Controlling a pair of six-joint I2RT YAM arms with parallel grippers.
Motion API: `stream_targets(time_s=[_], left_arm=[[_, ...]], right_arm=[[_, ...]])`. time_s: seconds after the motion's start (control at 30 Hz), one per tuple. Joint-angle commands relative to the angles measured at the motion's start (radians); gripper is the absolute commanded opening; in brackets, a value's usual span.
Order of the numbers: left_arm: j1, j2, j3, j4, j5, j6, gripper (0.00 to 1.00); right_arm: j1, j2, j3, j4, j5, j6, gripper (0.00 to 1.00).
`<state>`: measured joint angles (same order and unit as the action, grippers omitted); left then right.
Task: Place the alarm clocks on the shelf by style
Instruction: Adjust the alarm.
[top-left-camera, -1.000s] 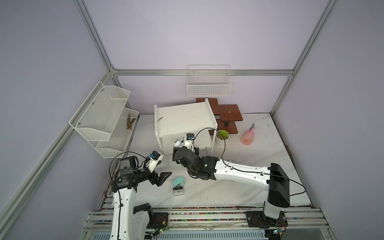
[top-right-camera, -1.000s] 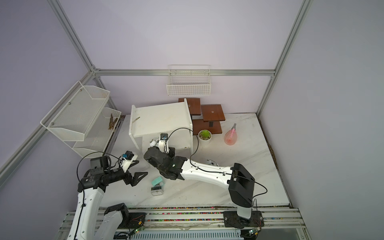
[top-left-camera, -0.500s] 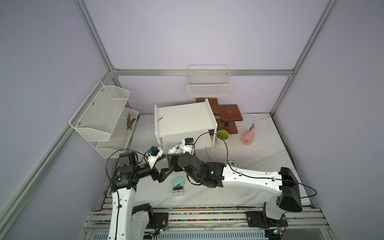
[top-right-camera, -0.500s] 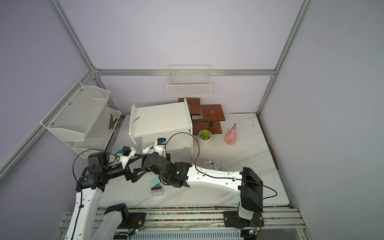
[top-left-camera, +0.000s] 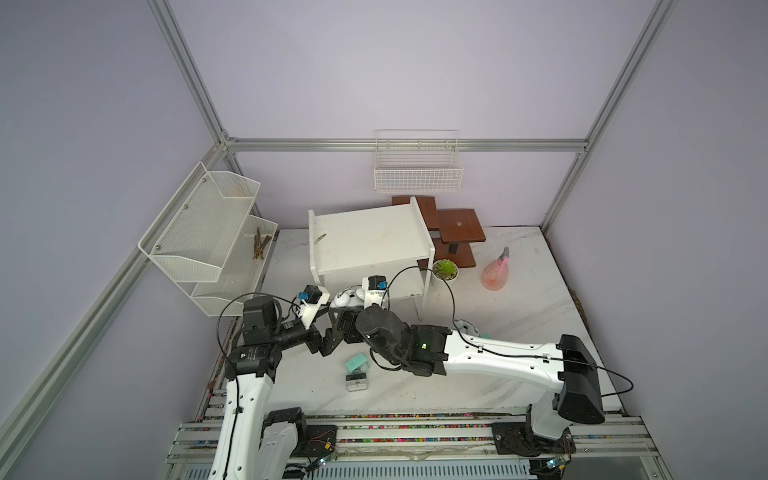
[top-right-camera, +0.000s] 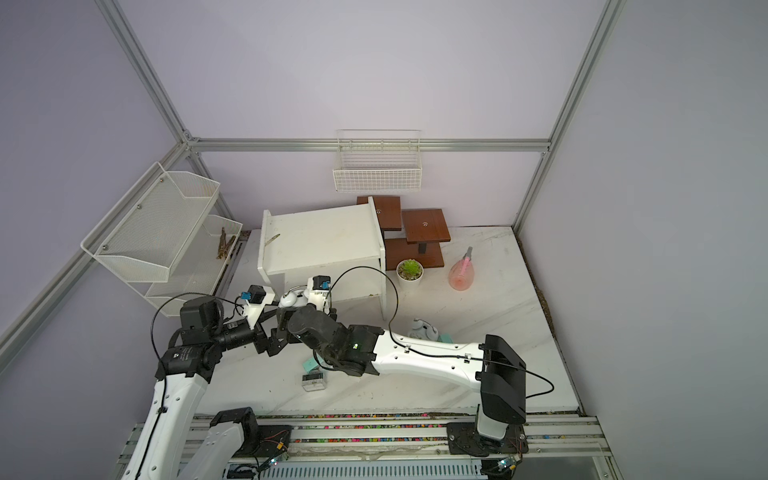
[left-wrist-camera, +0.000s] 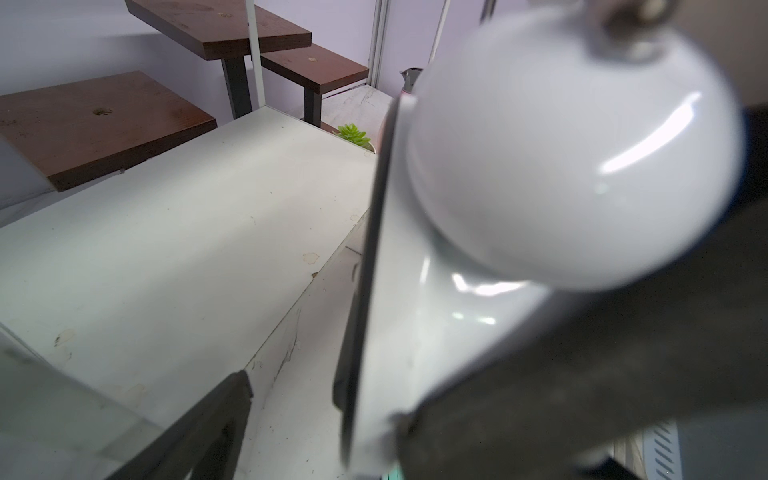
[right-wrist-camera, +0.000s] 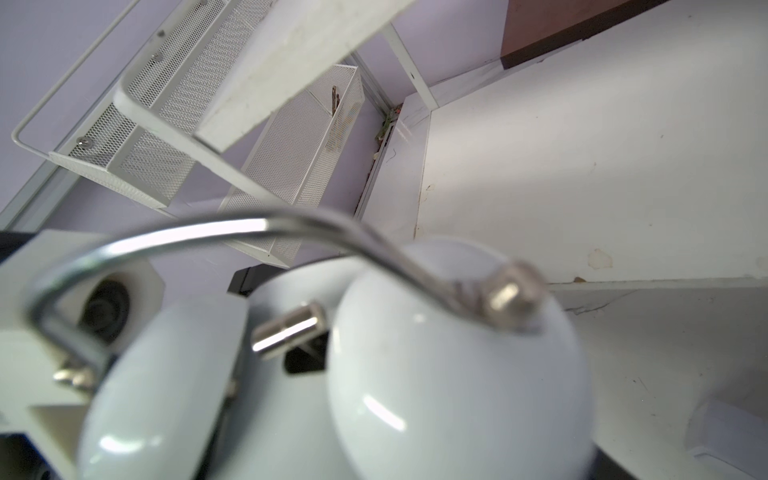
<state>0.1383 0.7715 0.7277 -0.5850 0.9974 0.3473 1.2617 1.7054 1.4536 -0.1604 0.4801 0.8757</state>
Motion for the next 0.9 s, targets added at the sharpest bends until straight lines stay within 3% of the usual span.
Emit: stream_targets(time_s=[0.0, 0.13, 0.43, 0.67, 0.8, 0.87], left_arm=[[-0.009, -0.003, 0.011, 0.059, 0.011, -0.039, 0.9], [-0.011, -0.006, 0.01, 0.06, 0.023, -0.031, 0.83], [-0.012, -0.009, 0.012, 0.059, 0.079, -0.026, 0.79], [-0.012, -0.015, 0.008, 0.06, 0.089, -0.027, 0.59], [-0.012, -0.018, 0.003, 0.059, 0.092, -0.034, 0.49], [-0.012, -0.019, 0.002, 0.059, 0.097, -0.044, 0.43]], right_arm=[[0.008, 0.007, -0.005, 0.052, -0.009, -0.001, 0.51], [0.007, 0.016, -0.004, 0.052, -0.006, 0.002, 0.52], [-0.005, 0.005, -0.038, 0.073, -0.028, 0.029, 0.53], [-0.01, -0.007, -0.072, 0.093, -0.022, 0.039, 0.57], [-0.012, -0.018, -0.097, 0.118, -0.005, 0.035, 0.64], [-0.012, -0.028, -0.122, 0.135, 0.007, 0.03, 0.76]])
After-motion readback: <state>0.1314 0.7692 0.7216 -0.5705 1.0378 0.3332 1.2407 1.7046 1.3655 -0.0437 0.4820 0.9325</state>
